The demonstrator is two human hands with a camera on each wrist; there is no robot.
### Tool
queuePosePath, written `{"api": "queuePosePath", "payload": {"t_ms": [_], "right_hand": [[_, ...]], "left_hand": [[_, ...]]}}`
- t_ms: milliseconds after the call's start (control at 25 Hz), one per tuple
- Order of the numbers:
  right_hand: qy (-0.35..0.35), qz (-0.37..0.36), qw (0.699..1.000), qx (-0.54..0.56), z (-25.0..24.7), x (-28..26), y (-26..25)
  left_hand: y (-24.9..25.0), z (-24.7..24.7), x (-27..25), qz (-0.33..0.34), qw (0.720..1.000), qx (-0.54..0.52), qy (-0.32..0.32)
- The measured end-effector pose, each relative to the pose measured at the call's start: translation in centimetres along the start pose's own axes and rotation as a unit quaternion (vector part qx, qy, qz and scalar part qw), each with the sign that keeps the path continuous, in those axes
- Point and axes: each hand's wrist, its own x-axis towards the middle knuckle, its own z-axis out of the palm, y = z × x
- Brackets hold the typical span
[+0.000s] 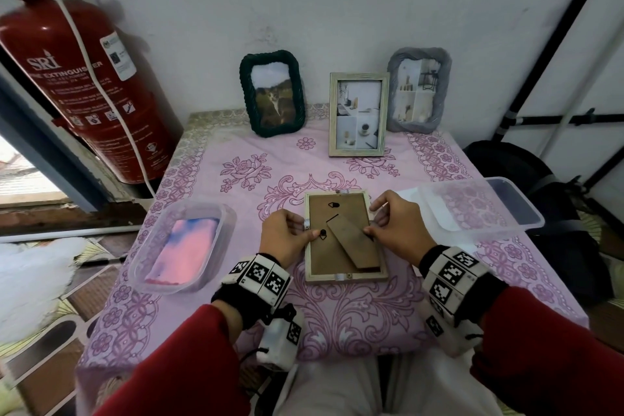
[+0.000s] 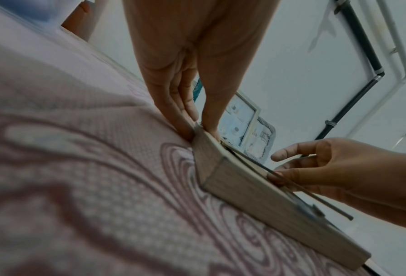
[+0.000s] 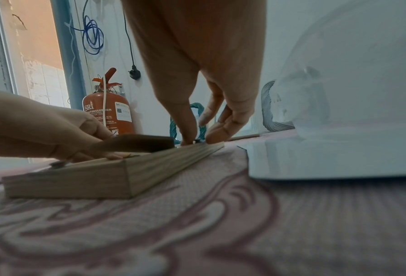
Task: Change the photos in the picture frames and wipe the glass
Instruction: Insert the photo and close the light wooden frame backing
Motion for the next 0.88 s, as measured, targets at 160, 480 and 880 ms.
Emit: {"api": "queuePosePath", "payload": {"t_ms": [160,480,880], "right_hand": [[-0.011,-0.038,0.999,-0.023,-0.03,-0.16,-0.06],[-0.042,-0.098,0.991,-0.078,0.01,0.01,0.17],[-0.084,-0.127,0.986,-0.062,-0.55,-0.10,0.56]], "left_hand": [[0.34,0.08,-0.22,0.015,1.000,0.014,0.001],[0.72,0.05,-0.35,0.038,0.997,0.066,0.009],[0.46,0.51,0.17,0.037,0.991,0.126,0.016]]}}
